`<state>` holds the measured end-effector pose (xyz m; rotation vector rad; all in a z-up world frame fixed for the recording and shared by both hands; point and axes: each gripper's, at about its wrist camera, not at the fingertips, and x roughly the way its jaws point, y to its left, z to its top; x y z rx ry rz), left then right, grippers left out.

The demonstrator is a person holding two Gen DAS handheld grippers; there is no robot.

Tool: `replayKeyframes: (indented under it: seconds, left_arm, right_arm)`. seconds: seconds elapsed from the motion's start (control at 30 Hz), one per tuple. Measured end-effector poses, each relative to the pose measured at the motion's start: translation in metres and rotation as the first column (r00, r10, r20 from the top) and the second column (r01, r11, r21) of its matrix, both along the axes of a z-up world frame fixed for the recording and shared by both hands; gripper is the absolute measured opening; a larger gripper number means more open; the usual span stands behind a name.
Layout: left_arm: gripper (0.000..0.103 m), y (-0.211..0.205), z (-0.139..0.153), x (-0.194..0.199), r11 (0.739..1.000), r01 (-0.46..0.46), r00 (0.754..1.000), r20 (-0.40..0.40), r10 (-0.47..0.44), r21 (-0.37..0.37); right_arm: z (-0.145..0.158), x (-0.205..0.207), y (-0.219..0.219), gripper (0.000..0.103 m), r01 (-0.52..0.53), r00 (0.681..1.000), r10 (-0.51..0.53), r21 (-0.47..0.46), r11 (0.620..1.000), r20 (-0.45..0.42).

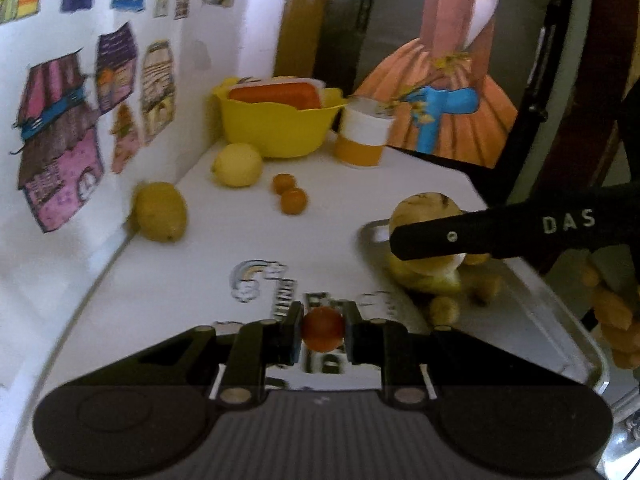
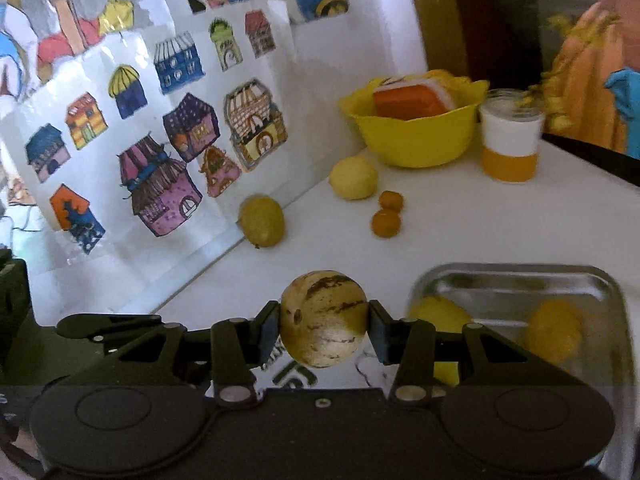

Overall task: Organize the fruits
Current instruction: 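Carry the striped fruit with the right tool while the left tool carries the tomato onto the tray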

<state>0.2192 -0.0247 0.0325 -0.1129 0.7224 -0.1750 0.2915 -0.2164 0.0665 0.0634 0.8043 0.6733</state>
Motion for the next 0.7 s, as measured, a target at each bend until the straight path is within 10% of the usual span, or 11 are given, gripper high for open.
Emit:
replayKeyframes:
  seconds: [0.7]
  left_arm:
    - [0.022, -0.112, -0.018, 0.003, 0.991, 0.125, 0.991, -0.036, -0.126, -0.042]
  right_arm:
    - [-0.037, -0.036, -0.143, 0.048, 0.218, 0.975, -0.219, -0.035, 0.975, -0.027]
